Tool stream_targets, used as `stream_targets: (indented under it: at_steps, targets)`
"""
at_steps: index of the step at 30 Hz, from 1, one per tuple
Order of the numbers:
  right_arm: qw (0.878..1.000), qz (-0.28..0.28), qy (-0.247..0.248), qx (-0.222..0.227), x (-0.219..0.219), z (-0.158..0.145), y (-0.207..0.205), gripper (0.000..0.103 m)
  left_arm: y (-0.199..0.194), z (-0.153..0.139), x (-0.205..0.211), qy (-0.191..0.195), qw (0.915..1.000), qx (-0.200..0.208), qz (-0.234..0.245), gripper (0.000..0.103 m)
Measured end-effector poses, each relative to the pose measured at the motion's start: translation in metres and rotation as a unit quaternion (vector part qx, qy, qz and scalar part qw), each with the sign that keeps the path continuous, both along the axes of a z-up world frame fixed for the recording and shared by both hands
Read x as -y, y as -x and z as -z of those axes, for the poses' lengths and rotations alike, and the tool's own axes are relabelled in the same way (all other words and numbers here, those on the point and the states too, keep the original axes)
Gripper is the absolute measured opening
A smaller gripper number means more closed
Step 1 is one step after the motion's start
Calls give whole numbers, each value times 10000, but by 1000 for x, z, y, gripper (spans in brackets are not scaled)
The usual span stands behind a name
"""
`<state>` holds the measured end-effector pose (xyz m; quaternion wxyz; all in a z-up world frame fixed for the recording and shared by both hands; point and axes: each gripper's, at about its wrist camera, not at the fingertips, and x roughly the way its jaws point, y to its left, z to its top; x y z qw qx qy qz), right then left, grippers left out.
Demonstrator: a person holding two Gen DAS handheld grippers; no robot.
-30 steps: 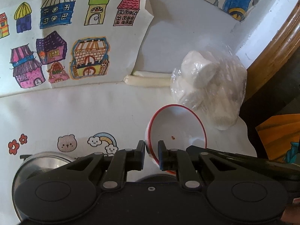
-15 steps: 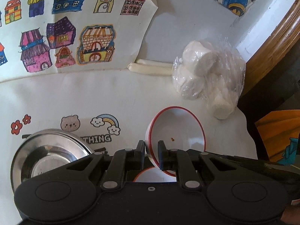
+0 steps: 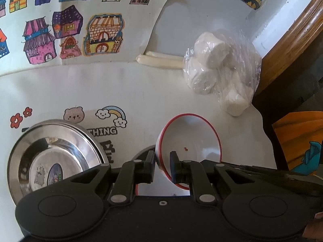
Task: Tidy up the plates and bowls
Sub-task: 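Carry the second white bowl with both grippers and lower it into the first, then hold the second white bowl seated in the bowl stack with both grippers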
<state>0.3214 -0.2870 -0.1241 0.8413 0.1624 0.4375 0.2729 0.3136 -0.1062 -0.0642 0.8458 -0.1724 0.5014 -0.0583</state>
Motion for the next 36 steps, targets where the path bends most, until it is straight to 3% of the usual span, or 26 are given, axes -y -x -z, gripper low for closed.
stream_targets:
  at_steps: [36]
  targets:
    - [9954, -590, 553, -507, -12, 15, 11, 19, 31, 18, -1, 137, 9976, -637, -215, 19]
